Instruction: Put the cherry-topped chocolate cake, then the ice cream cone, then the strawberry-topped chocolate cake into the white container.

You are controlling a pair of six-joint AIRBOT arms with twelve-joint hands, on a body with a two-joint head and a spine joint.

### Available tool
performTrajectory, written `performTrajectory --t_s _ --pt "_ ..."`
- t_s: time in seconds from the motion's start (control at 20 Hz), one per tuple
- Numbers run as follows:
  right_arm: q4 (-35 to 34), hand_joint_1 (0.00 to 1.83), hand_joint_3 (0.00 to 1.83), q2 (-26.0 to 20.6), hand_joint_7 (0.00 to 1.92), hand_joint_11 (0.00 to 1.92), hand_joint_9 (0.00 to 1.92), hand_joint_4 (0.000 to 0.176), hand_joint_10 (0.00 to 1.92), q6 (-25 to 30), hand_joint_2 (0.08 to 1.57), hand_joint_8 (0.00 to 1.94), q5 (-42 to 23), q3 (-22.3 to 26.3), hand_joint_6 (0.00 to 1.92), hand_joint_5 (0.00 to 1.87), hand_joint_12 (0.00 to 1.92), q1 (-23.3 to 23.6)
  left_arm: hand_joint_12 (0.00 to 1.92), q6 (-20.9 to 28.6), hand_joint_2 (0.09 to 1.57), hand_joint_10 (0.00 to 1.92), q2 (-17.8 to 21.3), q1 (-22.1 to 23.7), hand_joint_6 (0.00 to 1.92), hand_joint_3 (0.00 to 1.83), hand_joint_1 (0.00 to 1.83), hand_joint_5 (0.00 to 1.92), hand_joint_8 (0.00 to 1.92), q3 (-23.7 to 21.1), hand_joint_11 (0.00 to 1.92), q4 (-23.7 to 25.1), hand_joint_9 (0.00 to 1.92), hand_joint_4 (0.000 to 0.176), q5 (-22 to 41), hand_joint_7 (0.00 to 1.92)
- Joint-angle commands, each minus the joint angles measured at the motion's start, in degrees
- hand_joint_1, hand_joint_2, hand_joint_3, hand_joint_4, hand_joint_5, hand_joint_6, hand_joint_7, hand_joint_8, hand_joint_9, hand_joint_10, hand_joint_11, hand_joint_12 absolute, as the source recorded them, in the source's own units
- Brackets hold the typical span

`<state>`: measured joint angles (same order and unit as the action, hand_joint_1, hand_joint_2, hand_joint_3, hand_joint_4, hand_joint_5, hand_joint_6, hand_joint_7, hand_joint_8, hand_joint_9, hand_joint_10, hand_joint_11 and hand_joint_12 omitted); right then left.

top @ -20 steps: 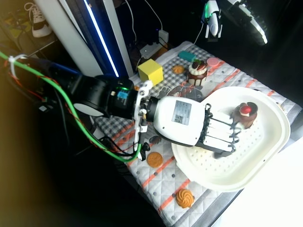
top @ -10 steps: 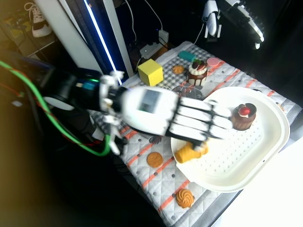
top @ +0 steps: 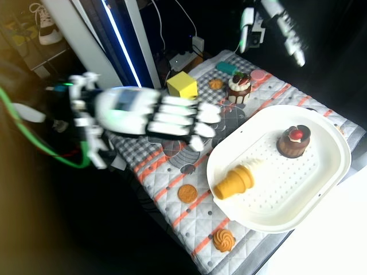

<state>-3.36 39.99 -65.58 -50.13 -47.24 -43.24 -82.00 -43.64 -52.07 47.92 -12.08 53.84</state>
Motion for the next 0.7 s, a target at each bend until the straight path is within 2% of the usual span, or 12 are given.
performTrajectory --t_s 0.0,0.05,0.1,0.15,0.25,0.35,0.4,0.45,0.5,0.55,0.6,0.65 --pt "0.15 0.68 0.01 -0.38 0.00 0.00 0.00 0.000 0.00 0.44 1.21 0.00 -8.89 0.23 0.00 0.00 0.29 0.07 0.50 0.49 1.06 0.01 0.42 0.83 0.00 0.00 0.56 0.00 0.00 0.30 0.01 0.42 0.03 0.055 4.13 0.00" --pt "0.06 0.69 0.01 -0.76 0.00 0.00 0.02 0.000 0.01 0.94 1.22 0.00 -9.54 0.43 0.00 0.00 0.28 -0.70 0.74 0.49 1.05 0.02 0.17 1.28 0.00 0.00 0.60 0.00 0.00 0.54 0.00 1.09 0.05 0.025 2.43 0.00" --pt "-0.04 0.70 0.00 -0.93 0.00 0.00 0.04 0.000 0.02 1.35 1.23 0.00 -10.05 0.56 0.00 0.00 0.58 -1.40 0.52 0.49 1.08 0.00 -0.69 2.20 0.00 0.01 0.66 0.00 0.00 1.14 0.00 2.12 0.00 0.081 -0.75 0.00" --pt "-0.05 0.70 0.00 -0.93 0.00 0.00 0.04 0.000 0.02 1.35 1.23 0.00 -10.07 0.58 0.00 0.00 0.58 -1.44 0.52 0.49 1.08 0.00 -0.72 2.20 0.00 0.01 0.66 0.00 0.00 1.16 0.00 2.15 0.00 0.081 -0.86 0.00" --pt "-0.09 0.68 0.00 -0.94 0.02 0.00 0.09 0.002 0.04 1.38 1.22 0.00 -10.65 0.82 0.00 0.00 0.76 -1.89 0.60 0.53 1.07 0.00 -2.71 3.74 0.00 0.00 0.66 0.00 0.00 2.37 0.00 3.50 0.00 0.139 -5.08 0.00" --pt "-0.13 0.72 0.00 -0.94 0.01 0.00 0.07 0.000 0.02 1.63 1.23 0.00 -10.86 0.83 0.00 0.00 0.63 -2.20 0.67 0.53 1.06 0.00 -4.70 5.33 0.00 0.00 0.74 0.00 0.00 3.76 0.00 4.55 0.00 0.103 -9.00 0.00" --pt "-0.13 0.71 0.00 -0.94 0.00 0.00 0.06 0.000 0.02 1.73 1.23 0.00 -10.97 0.83 0.00 0.00 0.59 -2.35 0.34 0.53 1.05 0.00 -5.49 6.00 0.00 0.00 0.76 0.00 0.00 4.30 0.00 5.09 0.00 0.107 -10.62 0.00" --pt "-0.14 0.70 0.00 -0.93 0.00 0.00 0.06 0.000 0.02 1.77 1.23 0.00 -11.05 0.83 0.00 0.00 0.65 -2.48 0.42 0.53 1.04 0.01 -6.17 6.47 0.00 0.00 0.80 0.00 0.00 4.72 0.00 5.65 0.01 0.118 -11.97 0.02" --pt "-0.17 0.69 0.00 -0.92 0.00 0.00 0.06 0.000 0.02 1.81 1.23 0.00 -11.10 0.82 0.00 0.00 0.73 -2.54 0.83 0.53 1.04 0.05 -6.52 6.68 0.02 0.00 0.86 0.05 0.02 5.00 0.00 5.83 0.08 0.113 -12.67 0.08" --pt "-0.19 0.69 0.00 -0.87 0.00 0.00 0.04 0.000 0.01 1.85 1.24 0.00 -11.15 0.82 0.00 0.00 0.75 -2.60 1.45 0.53 1.06 0.57 -6.90 6.82 0.09 0.00 0.99 0.28 0.16 5.34 0.00 5.82 0.19 0.049 -13.10 0.35" --pt "-0.21 0.69 0.00 -0.79 0.00 0.00 0.04 0.000 0.01 1.87 1.24 0.00 -11.17 0.82 0.00 0.00 0.81 -2.64 1.71 0.53 1.09 0.97 -7.17 6.88 0.19 0.00 1.08 0.47 0.29 5.60 0.08 5.70 0.27 0.000 -13.13 0.51" --pt "-0.24 0.69 0.00 -0.69 0.00 0.00 0.03 0.000 0.01 1.90 1.25 0.00 -11.17 0.81 0.00 0.00 0.82 -2.74 1.76 0.53 1.11 1.10 -7.29 6.98 0.34 0.00 1.16 0.64 0.46 5.75 0.24 5.52 0.43 0.000 -12.80 0.66"
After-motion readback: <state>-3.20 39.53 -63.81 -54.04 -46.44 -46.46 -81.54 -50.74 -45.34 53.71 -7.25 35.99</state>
